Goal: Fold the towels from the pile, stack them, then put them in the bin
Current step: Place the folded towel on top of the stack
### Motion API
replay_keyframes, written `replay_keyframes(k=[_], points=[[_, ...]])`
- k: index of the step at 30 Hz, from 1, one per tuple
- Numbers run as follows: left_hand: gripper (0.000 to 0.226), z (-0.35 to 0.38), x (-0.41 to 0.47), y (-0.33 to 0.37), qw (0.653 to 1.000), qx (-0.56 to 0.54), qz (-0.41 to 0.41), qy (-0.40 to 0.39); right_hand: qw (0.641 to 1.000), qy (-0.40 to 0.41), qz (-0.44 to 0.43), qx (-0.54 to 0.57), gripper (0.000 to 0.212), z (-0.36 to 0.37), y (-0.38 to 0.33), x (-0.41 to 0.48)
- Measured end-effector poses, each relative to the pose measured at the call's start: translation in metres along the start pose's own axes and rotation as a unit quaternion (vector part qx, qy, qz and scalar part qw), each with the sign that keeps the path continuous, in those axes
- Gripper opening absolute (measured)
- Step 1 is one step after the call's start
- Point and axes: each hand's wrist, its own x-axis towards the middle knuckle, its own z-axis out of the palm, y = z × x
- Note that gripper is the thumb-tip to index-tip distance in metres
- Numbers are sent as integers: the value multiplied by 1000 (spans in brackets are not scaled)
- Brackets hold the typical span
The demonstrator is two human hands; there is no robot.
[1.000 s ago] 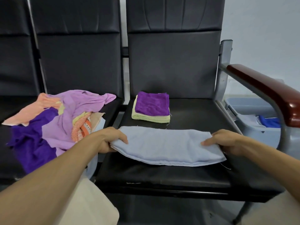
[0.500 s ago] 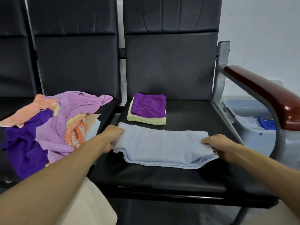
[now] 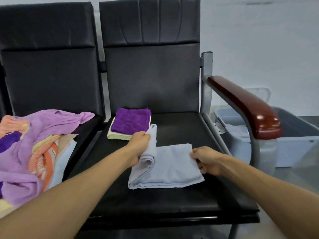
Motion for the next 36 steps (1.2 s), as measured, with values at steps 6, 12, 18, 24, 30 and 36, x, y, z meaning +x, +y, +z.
replay_keyframes(k=[6,12,18,24,30,36], points=[[18,65,-5,-11,988,139,55,-45,1000,-23,-9,-4,23,-2,3,-2],[17,85,-19,-16,974,111,7,-198,999,-38,1,-10,29,-1,2,-6],[28,33,-16,-19,978,117,79,-153,1000,1,8,-26,38,8,-5,-5],[29,-28,-14,-39,904,348,214,-121,987,73,7,-146,91,31,-21,2],[33,-36,-12,-47,838,449,224,-214,940,158,-17,-302,69,47,-23,17],[29,-46,-8,-53,825,472,212,-226,970,158,-39,-178,42,38,-33,23]])
